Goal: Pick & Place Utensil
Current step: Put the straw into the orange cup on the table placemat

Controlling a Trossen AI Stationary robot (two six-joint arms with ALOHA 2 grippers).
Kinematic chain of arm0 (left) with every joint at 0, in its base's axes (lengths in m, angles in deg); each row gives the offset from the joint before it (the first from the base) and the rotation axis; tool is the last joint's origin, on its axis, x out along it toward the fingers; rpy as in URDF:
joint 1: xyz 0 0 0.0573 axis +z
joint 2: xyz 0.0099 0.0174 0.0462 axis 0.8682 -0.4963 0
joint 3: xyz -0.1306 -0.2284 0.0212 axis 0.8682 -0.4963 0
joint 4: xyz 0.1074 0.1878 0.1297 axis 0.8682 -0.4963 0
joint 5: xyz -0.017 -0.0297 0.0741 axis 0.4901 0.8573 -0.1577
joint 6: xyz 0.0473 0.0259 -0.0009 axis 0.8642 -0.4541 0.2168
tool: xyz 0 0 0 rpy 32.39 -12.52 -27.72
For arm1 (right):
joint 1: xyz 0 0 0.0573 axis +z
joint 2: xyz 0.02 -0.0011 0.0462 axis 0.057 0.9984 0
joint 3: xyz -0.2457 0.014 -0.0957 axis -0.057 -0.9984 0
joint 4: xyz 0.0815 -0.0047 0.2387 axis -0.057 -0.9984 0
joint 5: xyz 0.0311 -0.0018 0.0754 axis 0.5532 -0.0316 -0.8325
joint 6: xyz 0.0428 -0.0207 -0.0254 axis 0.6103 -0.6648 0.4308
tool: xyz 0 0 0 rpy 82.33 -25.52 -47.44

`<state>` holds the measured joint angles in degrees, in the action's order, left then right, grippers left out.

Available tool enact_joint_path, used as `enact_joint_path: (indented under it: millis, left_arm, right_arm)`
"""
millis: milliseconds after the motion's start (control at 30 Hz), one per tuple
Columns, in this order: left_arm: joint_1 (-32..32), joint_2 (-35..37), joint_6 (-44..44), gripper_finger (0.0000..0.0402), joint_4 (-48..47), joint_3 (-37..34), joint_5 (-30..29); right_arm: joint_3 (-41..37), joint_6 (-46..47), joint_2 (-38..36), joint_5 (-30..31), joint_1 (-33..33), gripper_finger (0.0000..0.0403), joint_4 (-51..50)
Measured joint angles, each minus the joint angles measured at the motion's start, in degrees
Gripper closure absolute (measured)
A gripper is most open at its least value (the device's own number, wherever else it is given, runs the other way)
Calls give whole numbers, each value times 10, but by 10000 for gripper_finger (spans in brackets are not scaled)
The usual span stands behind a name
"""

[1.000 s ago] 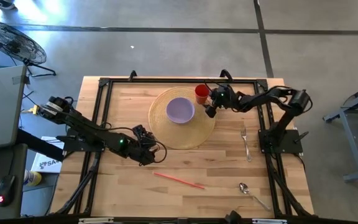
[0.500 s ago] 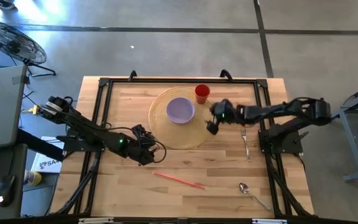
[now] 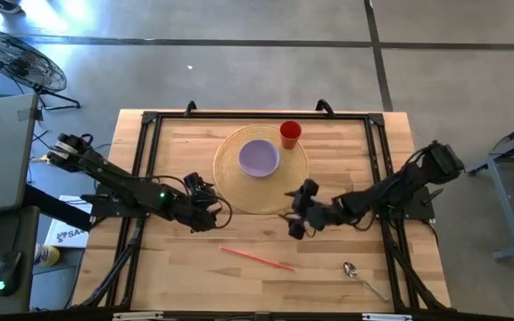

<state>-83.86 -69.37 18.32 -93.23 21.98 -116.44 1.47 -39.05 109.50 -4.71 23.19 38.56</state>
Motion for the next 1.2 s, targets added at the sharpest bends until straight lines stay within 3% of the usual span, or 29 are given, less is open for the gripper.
enact_joint_path:
  millis: [100, 267, 467, 700, 900, 1200]
  left_arm:
    - [0, 9, 1, 23, -4, 0, 4]
    - [0, 24, 3, 23, -11, 0, 11]
    - [0, 39, 0, 23, -23, 0, 14]
    - [0, 38, 2, 23, -7, 0, 3]
    - [0, 64, 14, 23, -10, 1, -4]
    - [0, 100, 28, 23, -17, 1, -4]
  right_arm:
    - [49, -2, 39, -9, 16, 63, -1]
    - [156, 4, 134, -107, 22, 73, -39]
    - [307, 0, 258, -168, 23, 81, -126]
    - [441, 0, 364, -167, 23, 95, -208]
    - [491, 0, 400, -187, 22, 123, -209]
    - [462, 4, 400, -181, 23, 205, -197]
